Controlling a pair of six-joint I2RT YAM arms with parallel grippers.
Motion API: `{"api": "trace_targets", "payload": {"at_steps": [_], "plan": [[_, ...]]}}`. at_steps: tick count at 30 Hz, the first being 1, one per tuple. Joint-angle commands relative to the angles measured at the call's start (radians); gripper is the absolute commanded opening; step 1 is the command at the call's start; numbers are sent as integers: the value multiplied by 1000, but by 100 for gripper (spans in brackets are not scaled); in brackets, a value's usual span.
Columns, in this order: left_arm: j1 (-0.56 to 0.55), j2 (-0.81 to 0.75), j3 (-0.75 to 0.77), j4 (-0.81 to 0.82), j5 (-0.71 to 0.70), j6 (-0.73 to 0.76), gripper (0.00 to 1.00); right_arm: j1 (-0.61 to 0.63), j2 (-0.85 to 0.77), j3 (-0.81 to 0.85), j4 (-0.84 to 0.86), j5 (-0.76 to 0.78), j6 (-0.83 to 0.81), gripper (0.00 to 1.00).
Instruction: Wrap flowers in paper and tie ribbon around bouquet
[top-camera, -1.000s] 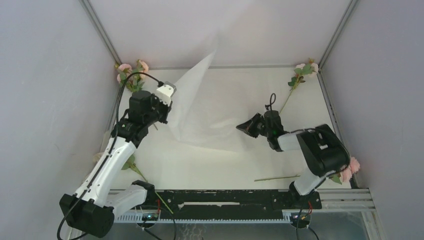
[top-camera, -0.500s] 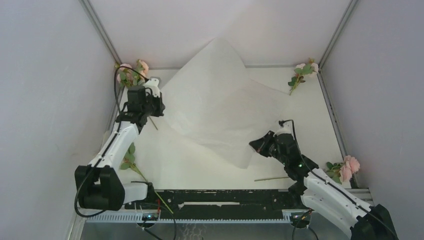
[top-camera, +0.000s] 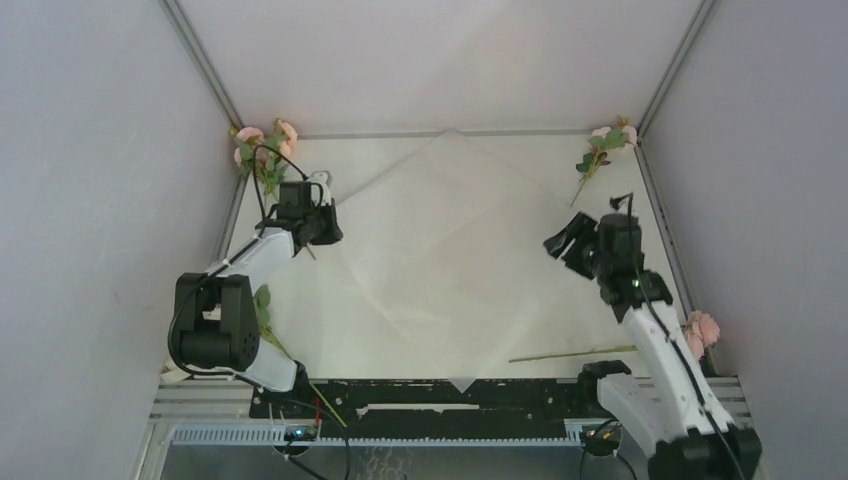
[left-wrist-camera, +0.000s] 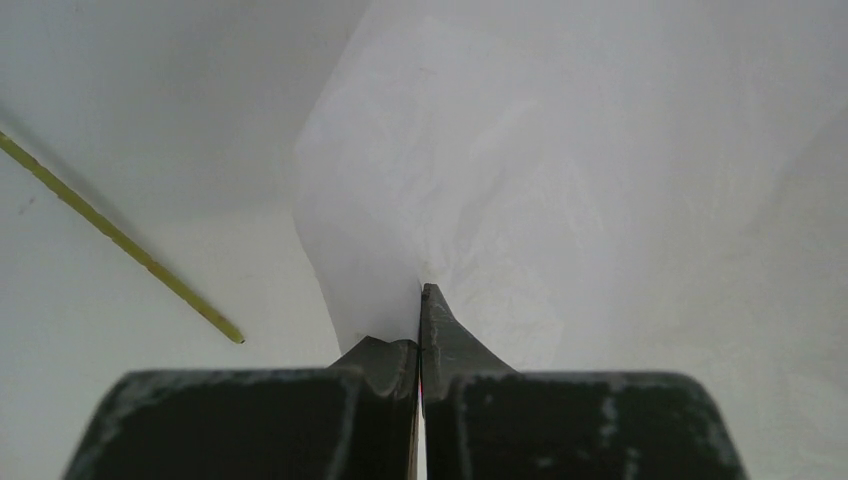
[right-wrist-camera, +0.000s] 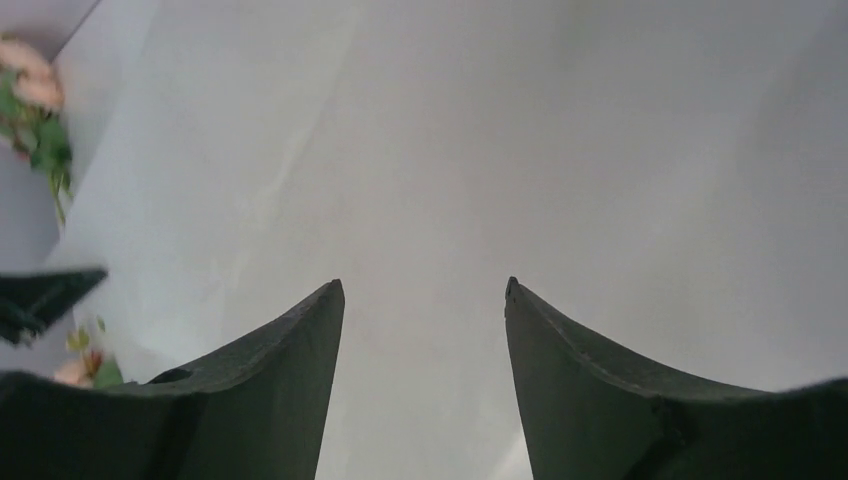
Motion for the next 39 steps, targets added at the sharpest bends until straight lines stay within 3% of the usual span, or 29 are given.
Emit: {"api": "trace_targets", "payload": {"at_steps": [1, 3, 8, 11, 18, 24, 29, 39], "plan": [[5, 28, -23, 51, -26, -130, 0, -196, 293, 179, 57, -122, -158, 73], [28, 23, -45, 63, -38, -194, 0, -244, 508, 341, 67, -89, -192, 79], [77, 33, -75, 64, 13, -217, 0, -299, 930, 739, 19, -2, -224, 80], [77, 85, -70, 55, 61, -209, 0, -303, 1127, 939, 0, 33, -226, 78], [77, 123, -61, 36, 113, -215, 0, -302, 1532, 1440, -253, 116, -253, 77], [77, 99, -78, 31, 107, -231, 0, -305, 1557, 1427, -260, 212, -279, 77], [77, 100, -66, 40, 85, -228, 0, -311, 1596, 1452, -269, 198, -331, 77], [77, 100, -58, 40, 87, -221, 0, -334, 1709, 1629, -341, 72, -429, 53]]}}
